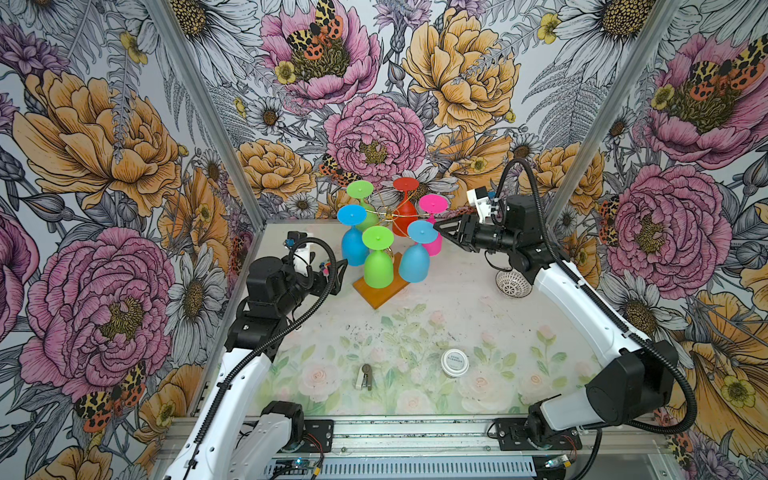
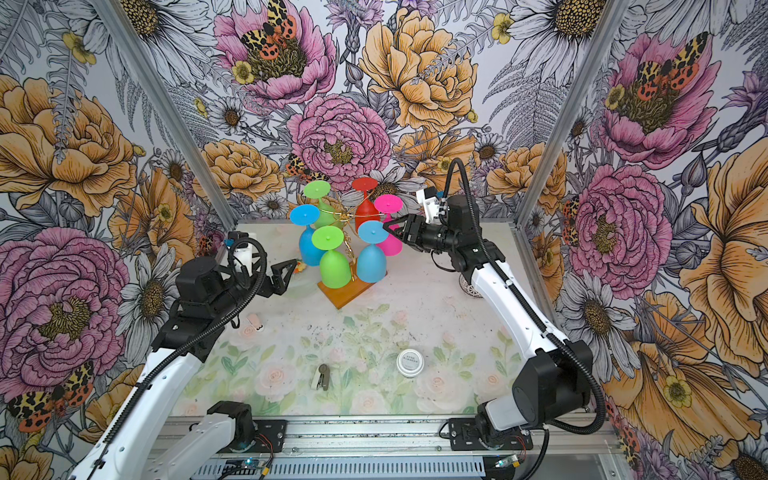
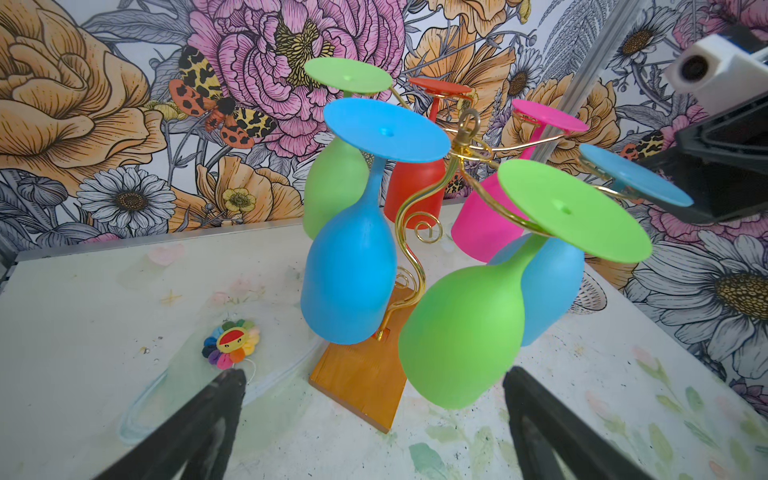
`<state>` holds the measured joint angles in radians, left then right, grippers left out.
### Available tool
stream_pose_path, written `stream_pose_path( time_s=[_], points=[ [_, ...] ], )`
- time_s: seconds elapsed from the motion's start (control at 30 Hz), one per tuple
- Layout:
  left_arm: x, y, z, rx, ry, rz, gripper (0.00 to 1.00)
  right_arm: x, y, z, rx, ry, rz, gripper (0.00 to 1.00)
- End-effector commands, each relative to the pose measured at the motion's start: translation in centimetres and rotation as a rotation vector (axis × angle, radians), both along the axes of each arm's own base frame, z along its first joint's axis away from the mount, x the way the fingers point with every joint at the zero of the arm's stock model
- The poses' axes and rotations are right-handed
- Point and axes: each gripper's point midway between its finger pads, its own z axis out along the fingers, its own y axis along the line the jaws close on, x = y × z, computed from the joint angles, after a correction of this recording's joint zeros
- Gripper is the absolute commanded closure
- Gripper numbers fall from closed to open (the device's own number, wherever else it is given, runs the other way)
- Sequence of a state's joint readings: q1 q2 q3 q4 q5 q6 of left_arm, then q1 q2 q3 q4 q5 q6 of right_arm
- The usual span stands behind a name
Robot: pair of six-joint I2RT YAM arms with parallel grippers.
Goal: Take the wine glass off the wine glass rack
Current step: 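Reach the right gripper to the nearest blue glass foot while the left arm rises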
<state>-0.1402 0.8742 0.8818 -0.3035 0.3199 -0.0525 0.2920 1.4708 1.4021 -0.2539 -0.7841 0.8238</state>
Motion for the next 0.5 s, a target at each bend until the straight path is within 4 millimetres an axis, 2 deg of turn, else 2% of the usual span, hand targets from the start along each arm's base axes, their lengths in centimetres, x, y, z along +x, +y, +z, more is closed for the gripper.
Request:
stream_pose_path(
  time_s=[0.0,0.47],
  points=[
    [-0.5,-0.7,1.0,0.002,-0.028,-0.042,0.01,-0.2,0.8,1.6,0.026,-0.022,0.037,0.44],
    [-1.1,-0.9,1.6,-0.005,-0.048,-0.057,0.01,0.0,1.9,0.5,0.036,0.031,0.072,0.61]
  ],
)
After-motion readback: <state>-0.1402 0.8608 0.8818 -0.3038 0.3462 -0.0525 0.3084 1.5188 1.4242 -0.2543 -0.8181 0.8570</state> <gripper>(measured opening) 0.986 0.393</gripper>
